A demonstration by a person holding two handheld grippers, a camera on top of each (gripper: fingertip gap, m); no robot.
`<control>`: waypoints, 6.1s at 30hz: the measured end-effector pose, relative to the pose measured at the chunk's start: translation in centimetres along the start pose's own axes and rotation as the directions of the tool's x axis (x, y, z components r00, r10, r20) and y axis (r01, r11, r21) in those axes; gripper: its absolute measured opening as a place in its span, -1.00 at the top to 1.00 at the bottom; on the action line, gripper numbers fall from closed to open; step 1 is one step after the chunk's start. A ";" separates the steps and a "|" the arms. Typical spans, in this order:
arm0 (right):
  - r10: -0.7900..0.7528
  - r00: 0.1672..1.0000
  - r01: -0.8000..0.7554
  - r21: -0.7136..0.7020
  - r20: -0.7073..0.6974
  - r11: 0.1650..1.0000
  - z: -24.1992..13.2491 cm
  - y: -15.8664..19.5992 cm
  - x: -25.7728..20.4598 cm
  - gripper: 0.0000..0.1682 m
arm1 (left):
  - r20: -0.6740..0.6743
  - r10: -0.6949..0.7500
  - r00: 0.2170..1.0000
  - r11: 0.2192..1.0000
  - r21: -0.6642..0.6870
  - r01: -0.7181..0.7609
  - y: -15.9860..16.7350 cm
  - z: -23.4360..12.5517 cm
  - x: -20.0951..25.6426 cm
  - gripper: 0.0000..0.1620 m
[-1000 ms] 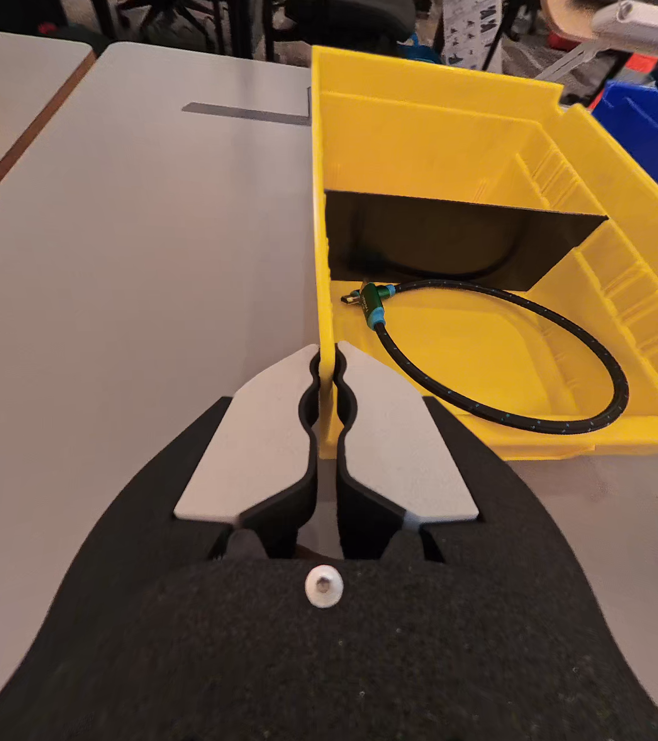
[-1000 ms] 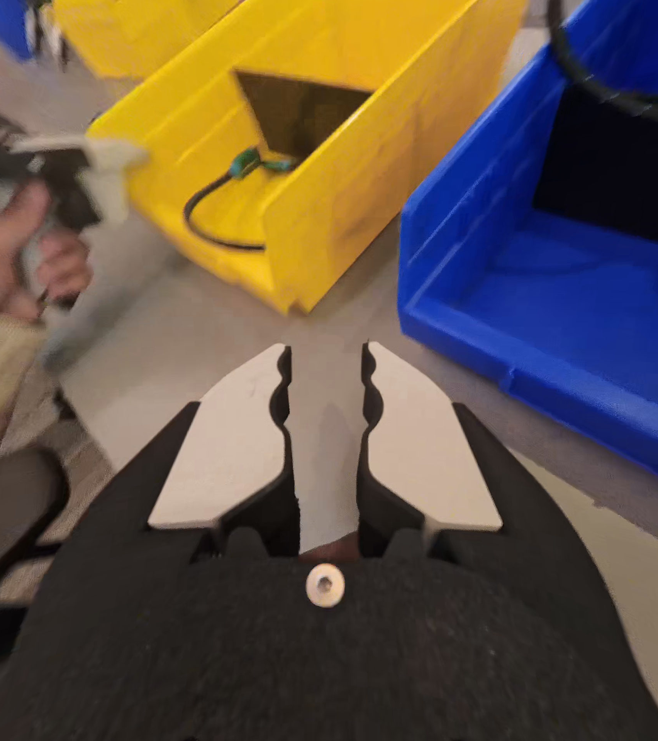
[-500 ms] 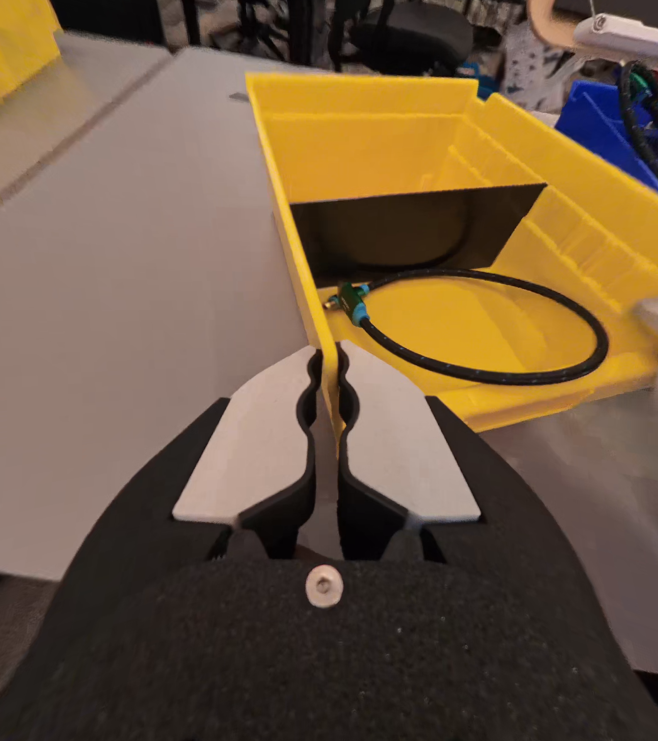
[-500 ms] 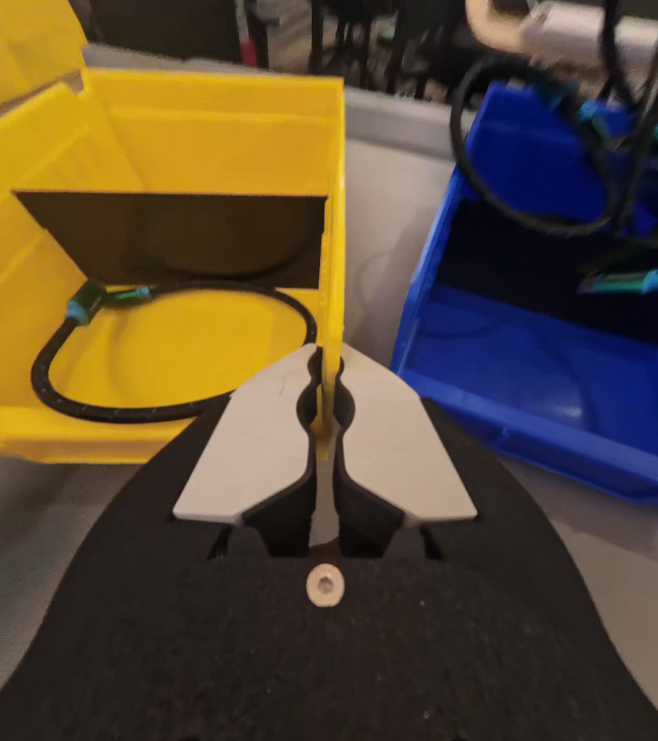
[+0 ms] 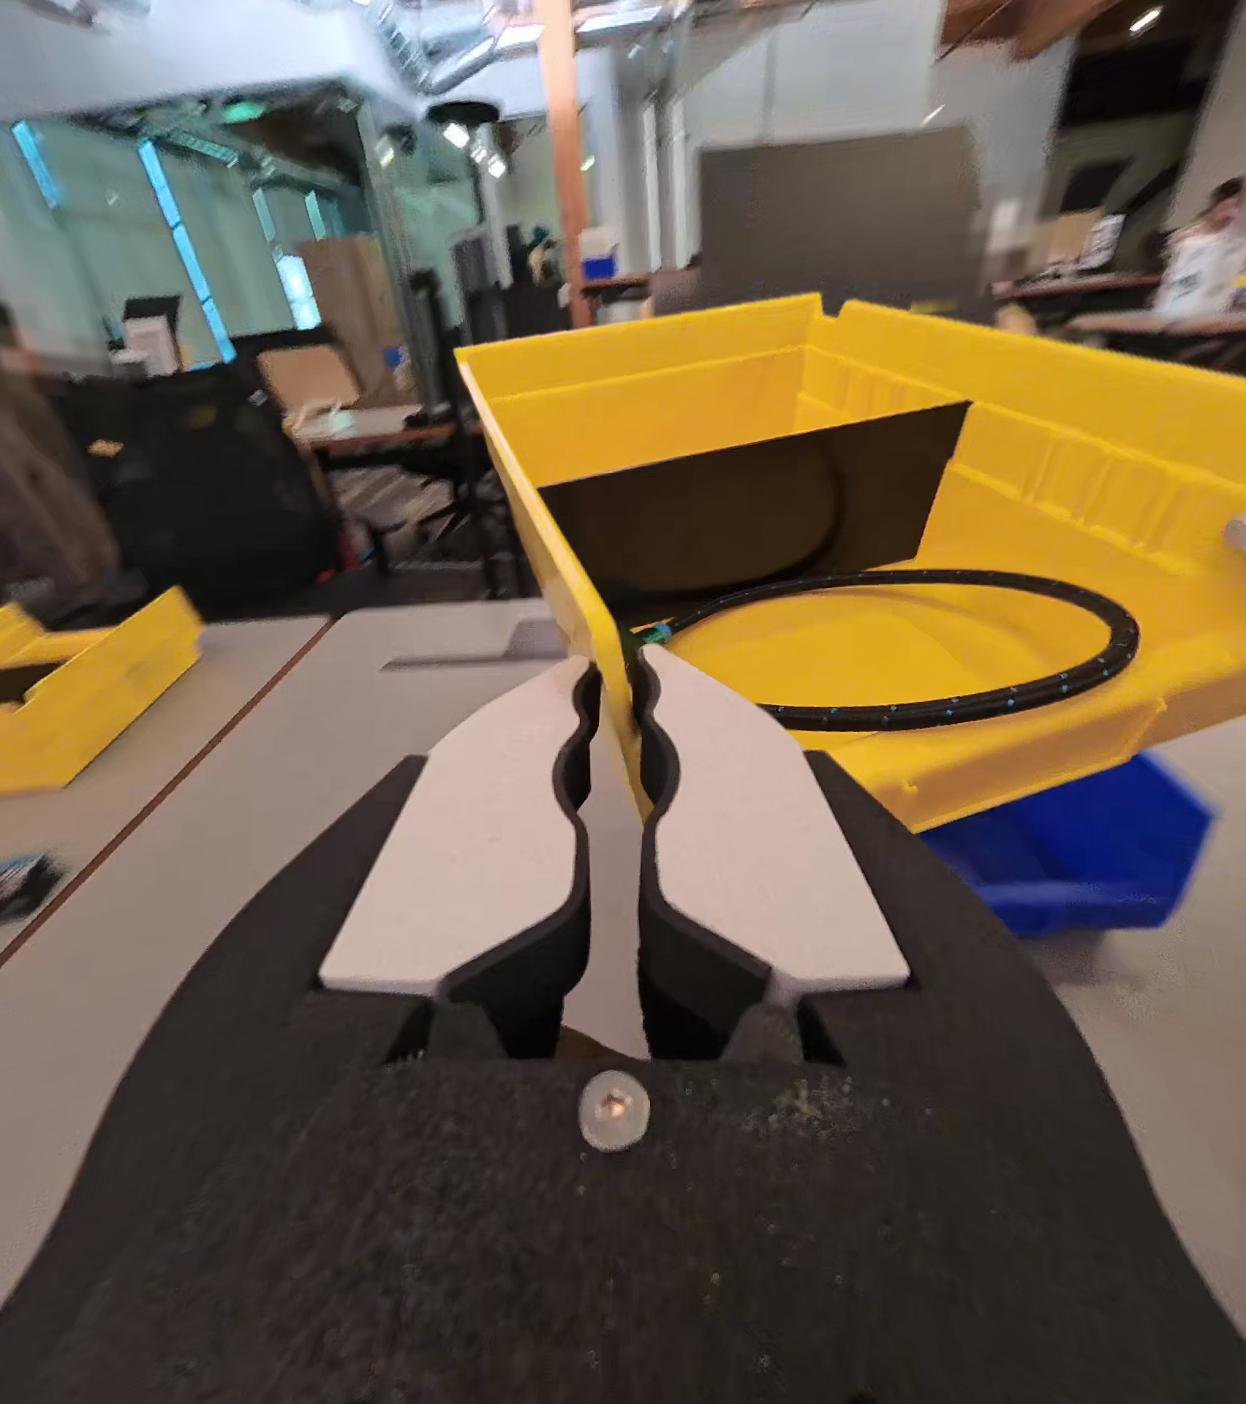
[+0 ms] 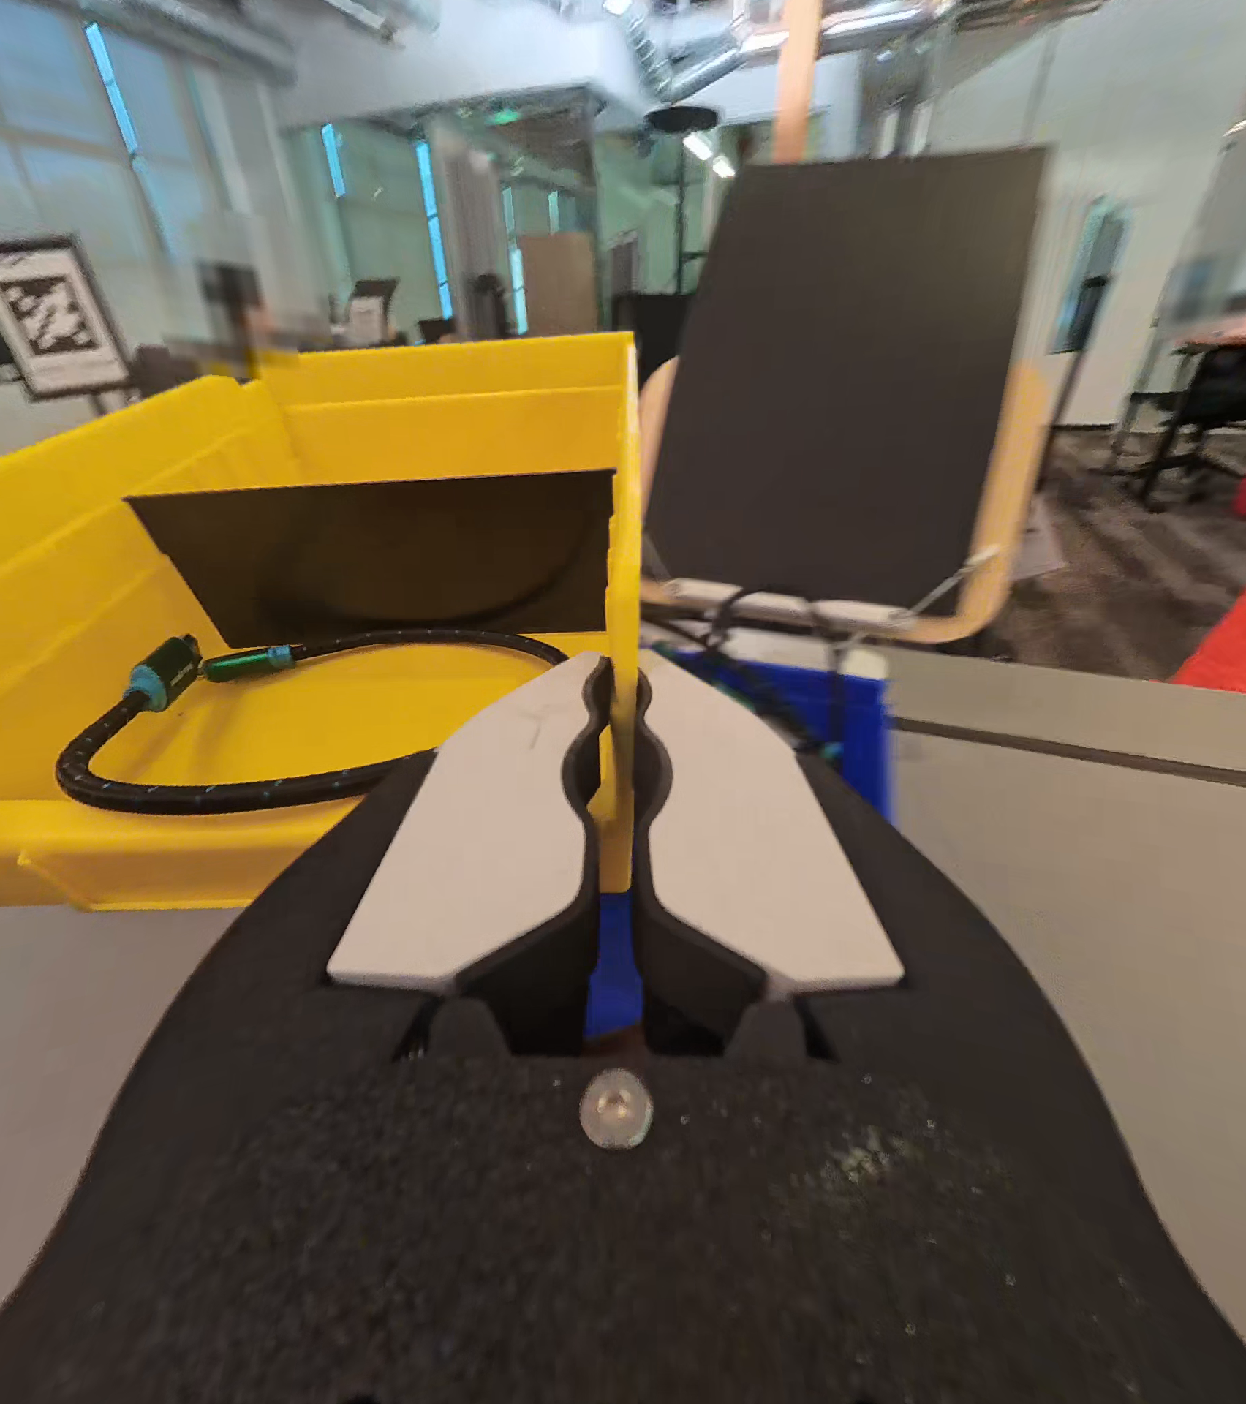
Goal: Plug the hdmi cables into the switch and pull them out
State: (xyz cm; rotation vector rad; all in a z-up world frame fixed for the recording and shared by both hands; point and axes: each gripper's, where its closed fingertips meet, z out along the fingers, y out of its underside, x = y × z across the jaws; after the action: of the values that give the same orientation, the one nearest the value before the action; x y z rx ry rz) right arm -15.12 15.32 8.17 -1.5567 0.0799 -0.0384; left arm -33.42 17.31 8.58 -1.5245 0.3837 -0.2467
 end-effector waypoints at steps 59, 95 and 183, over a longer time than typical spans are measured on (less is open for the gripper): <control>0.149 0.965 -0.234 -0.460 -0.214 0.856 4.2 21.9 11.8 0.91 | -0.214 -0.070 0.974 0.839 -0.540 -0.058 21.2 13.5 9.4 0.92; 0.075 0.896 0.139 -0.437 0.437 0.888 4.5 20.2 -12.2 0.69 | 0.026 -0.036 0.999 0.923 -0.382 0.043 19.5 8.6 -19.0 0.50; -0.053 0.999 0.048 -0.313 -0.009 0.949 -7.7 18.4 21.8 0.74 | -0.697 -0.131 0.705 0.902 -0.379 -0.208 8.3 18.8 -12.0 0.33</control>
State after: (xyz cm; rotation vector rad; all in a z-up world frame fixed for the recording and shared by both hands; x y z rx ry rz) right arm 5.54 6.29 -10.94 -1.8763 0.0612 -0.0830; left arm -37.73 39.61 1.45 -1.8155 1.1612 -0.7760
